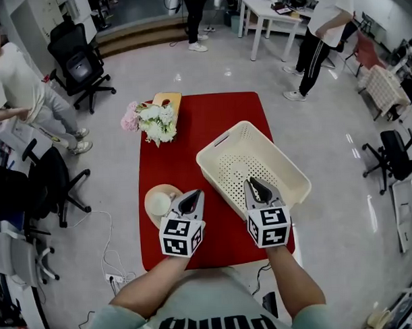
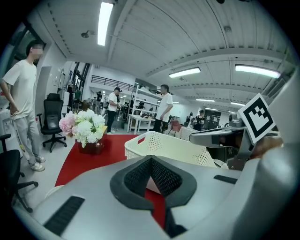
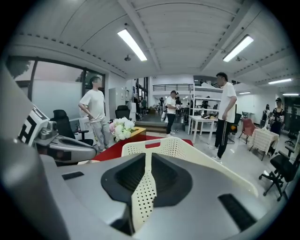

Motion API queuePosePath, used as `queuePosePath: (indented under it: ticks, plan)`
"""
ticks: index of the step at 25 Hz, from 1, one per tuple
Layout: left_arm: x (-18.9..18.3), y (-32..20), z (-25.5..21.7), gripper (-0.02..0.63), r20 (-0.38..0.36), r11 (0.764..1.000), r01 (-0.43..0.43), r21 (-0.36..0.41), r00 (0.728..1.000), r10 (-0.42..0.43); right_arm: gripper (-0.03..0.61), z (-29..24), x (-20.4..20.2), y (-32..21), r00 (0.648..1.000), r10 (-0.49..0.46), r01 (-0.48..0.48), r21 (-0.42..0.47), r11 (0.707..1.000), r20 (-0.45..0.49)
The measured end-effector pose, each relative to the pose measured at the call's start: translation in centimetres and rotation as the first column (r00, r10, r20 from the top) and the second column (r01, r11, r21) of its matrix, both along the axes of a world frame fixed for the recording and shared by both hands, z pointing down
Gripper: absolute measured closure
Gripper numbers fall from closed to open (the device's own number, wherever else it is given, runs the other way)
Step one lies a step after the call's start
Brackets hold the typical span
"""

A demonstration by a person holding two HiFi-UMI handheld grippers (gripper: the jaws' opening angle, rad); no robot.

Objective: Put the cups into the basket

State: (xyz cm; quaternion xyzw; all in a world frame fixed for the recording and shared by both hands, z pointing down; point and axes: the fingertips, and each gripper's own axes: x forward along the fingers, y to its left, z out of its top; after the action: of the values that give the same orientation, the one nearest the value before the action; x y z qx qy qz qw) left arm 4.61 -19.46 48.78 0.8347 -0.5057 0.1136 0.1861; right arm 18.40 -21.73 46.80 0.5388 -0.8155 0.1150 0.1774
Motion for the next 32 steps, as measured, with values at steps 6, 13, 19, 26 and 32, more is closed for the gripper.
queuePosePath:
  ticks: [6,13,19,26,32]
  plan:
    - [-0.7,2.2,-2.0,0.611,0.002,0.999,-0.031,0.041,1.0,0.03,0.557,-1.3,-2.8,4.3,0.998,-0.019,0.019,-0.003,1.0,0.063]
    - [-2.8,5.3,-3.0,0.611,-0.003,0.998,-0.035,0.061,0.999,0.035,0.558,-1.3,-7.0,8.6,0.992,-0.113,0.114,-0.016,0.993,0.064]
    - [-6.1,6.8,-2.5,0.612,-0.022,0.999,0.034,0.042,0.999,-0.033,0.558,-1.0,-9.7,10.1,0.983,-0.169,0.171,-0.029,0.985,0.07]
    - [-9.0,8.3,-2.0,0.612,-0.004,0.995,0.095,0.037,0.996,-0.094,0.558,0.2,-12.1,11.1,0.97,-0.236,0.239,-0.056,0.969,0.055]
    - [-9.8,8.4,-1.7,0.612,0.004,0.994,0.109,0.031,0.994,-0.11,0.558,0.6,-13.2,11.1,0.964,-0.261,0.264,-0.068,0.962,0.047]
